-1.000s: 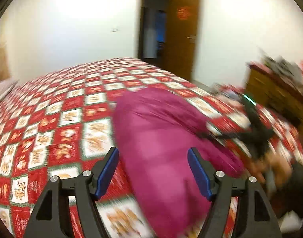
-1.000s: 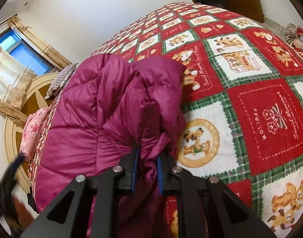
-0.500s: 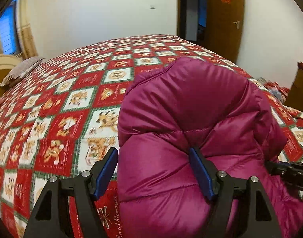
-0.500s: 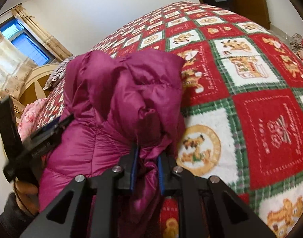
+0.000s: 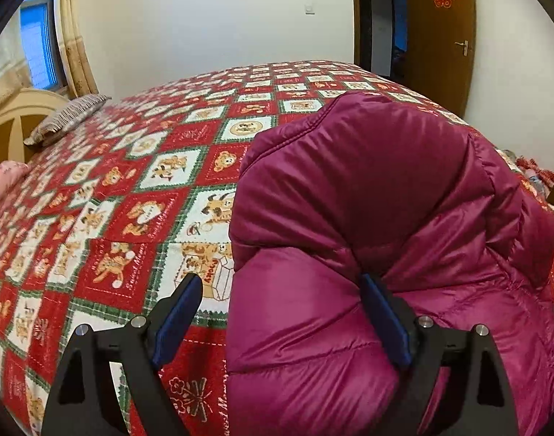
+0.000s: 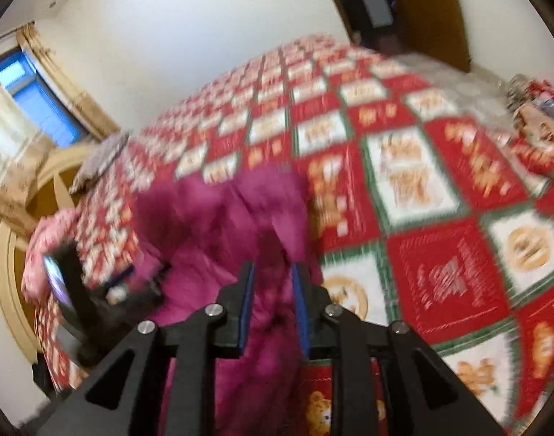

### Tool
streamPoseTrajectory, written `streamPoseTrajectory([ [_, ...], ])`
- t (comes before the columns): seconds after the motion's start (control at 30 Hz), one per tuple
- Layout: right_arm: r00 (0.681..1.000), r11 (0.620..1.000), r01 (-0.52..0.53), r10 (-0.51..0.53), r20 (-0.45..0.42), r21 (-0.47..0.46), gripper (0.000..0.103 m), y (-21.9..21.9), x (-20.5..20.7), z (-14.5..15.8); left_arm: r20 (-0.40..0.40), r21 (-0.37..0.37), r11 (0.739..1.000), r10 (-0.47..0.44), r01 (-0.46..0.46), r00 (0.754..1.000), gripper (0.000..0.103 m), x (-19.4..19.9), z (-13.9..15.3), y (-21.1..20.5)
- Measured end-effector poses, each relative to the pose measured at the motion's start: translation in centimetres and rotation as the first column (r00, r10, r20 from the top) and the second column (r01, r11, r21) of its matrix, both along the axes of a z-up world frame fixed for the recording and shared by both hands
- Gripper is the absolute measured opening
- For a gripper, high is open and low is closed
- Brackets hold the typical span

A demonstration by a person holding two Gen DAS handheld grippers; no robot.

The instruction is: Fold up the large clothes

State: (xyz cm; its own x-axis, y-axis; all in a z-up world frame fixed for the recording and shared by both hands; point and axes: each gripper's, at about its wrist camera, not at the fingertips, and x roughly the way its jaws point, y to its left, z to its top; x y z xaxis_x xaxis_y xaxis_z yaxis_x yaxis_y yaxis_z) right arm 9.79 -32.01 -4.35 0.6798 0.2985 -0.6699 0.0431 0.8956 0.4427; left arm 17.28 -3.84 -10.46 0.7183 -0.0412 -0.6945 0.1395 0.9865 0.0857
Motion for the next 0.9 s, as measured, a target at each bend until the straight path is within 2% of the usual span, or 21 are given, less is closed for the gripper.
streamPoseTrajectory([
  [0.07, 1.0, 0.999, 0.021, -0.021, 0.012, 0.036, 0.027, 0.9, 1.0, 2.6, 0.019, 0.038, 0.999, 0.01, -0.01, 1.0, 0.09, -0.4, 0.1, -0.6],
  [0.13, 0.999, 0.995, 0.044, -0.042, -0.024, 0.093, 0.028, 2.0, 3.0, 3.4, 0.037, 0.073, 0.997, 0.02, -0.023, 0.999, 0.09, -0.7, 0.2, -1.1],
  [0.17, 0.997, 0.992, 0.061, -0.056, -0.053, 0.114, 0.033, 2.6, 3.9, 3.1, 0.042, 0.083, 0.996, 0.023, -0.026, 0.999, 0.09, -0.8, 0.3, -1.2],
  [0.23, 0.987, 0.983, 0.127, -0.112, -0.117, 0.129, 0.033, 3.8, 5.8, 1.4, 0.046, 0.092, 0.995, 0.024, -0.028, 0.999, 0.09, -0.8, 0.3, -1.1],
  [0.27, 0.984, 0.983, 0.142, -0.126, -0.127, 0.119, 0.033, 4.1, 6.4, 0.5, 0.044, 0.091, 0.996, 0.024, -0.027, 0.999, 0.09, -0.8, 0.3, -1.1],
  [0.37, 0.972, 0.979, 0.19, -0.198, -0.123, -0.074, 0.029, 5.2, 7.0, -2.9, 0.031, 0.071, 0.997, 0.009, -0.011, 0.999, 0.09, -0.7, 0.3, -0.6],
  [0.43, 0.975, 0.969, 0.184, -0.202, -0.096, -0.163, 0.026, 5.3, 6.6, -4.6, 0.002, 0.029, 0.999, -0.023, 0.023, 1.0, 0.09, -0.4, 0.5, -0.1],
  [0.53, 0.981, 0.968, 0.182, -0.19, -0.03, -0.173, 0.026, 4.7, 5.4, -6.1, -0.02, -0.004, 0.998, -0.07, 0.07, 0.997, 0.09, 0.3, 1.5, 0.3],
  [0.7, 0.986, 0.962, 0.165, -0.168, 0.003, -0.217, 0.027, 5.3, 5.8, -6.3, 0.088, 0.088, 0.995, -0.057, 0.05, 0.994, 0.09, 2.6, 4.3, -0.8],
  [0.8, 0.988, 0.961, 0.154, -0.158, 0.003, -0.23, 0.027, 5.6, 6.3, -6.6, 0.051, 0.11, 0.994, -0.03, 0.024, 0.998, 0.09, 6.0, 3.5, -1.6],
  [0.9, 0.987, 0.97, 0.161, -0.163, 0.008, -0.184, 0.027, 5.0, 6.1, -6.8, 0.034, 0.143, 0.99, -0.007, 0.002, 0.999, 0.09, 7.6, 2.1, -2.3],
])
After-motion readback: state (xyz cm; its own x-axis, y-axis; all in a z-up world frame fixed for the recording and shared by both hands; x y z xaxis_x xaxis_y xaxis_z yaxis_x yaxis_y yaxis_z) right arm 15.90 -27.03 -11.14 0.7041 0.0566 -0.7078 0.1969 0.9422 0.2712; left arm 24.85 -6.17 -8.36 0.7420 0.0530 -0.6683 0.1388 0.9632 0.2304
